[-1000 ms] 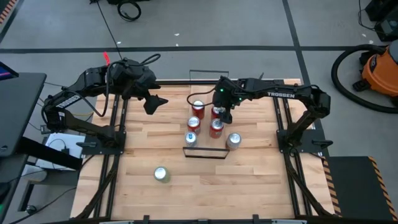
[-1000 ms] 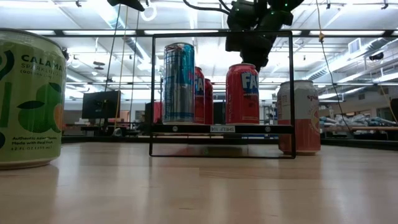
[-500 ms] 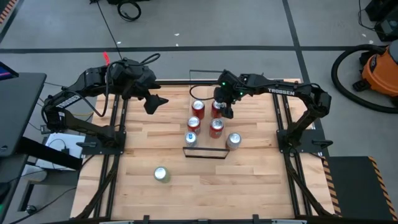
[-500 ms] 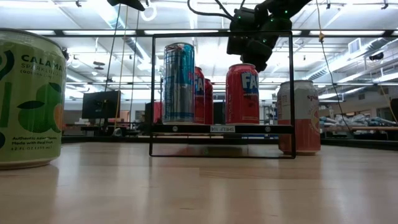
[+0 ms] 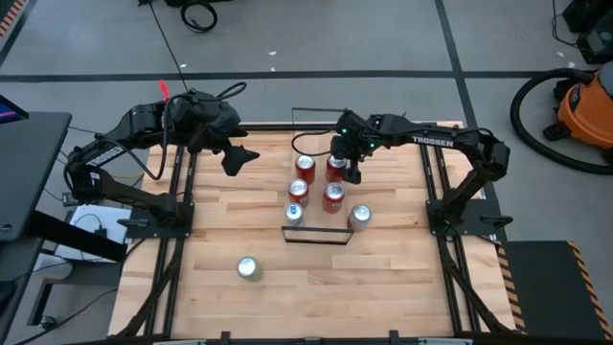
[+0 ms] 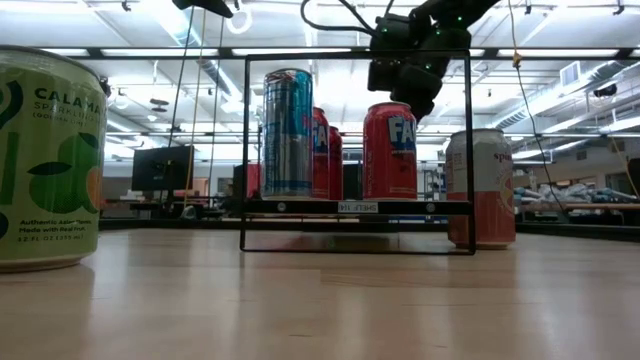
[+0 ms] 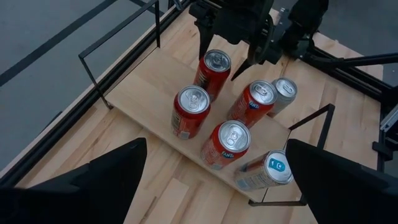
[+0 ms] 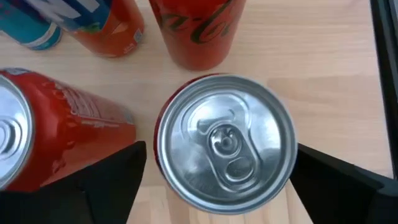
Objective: Place canned beverage on shelf
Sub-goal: Adjust the right red black soda can on the shelf
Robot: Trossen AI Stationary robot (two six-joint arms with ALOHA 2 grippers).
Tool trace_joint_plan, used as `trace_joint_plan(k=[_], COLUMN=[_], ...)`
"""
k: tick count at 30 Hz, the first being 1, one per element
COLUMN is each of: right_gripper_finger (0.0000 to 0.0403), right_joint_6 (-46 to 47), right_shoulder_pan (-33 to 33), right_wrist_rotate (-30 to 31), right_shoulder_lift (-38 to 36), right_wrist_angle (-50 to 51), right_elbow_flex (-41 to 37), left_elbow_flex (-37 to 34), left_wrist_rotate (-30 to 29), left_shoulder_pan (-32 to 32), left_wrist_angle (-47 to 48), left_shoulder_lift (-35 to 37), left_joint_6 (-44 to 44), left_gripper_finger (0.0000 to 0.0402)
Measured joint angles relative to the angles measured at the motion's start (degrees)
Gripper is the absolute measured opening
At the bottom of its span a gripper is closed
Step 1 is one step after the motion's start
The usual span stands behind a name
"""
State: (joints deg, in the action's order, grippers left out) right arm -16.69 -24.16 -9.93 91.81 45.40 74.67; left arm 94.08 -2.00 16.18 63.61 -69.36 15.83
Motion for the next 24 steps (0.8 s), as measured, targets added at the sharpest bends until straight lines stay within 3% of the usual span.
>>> trace_joint_plan(k=[24], right_gripper_finger=[0.0374], right_joint_6=[-1.5], right_shoulder_pan=[0.8], right_wrist_rotate=[-1.6], right_shoulder_lift=[-0.9], right_wrist_angle=[6.6], right_elbow_flex=[0.1], left_elbow_flex=[0.0], left_wrist_rotate=[-0.3], left_shoulder_pan=[0.0], left_wrist_angle=[0.0], left_shoulder_lift=[0.0], left_joint_6=[0.6], left_gripper_finger=[0.0396])
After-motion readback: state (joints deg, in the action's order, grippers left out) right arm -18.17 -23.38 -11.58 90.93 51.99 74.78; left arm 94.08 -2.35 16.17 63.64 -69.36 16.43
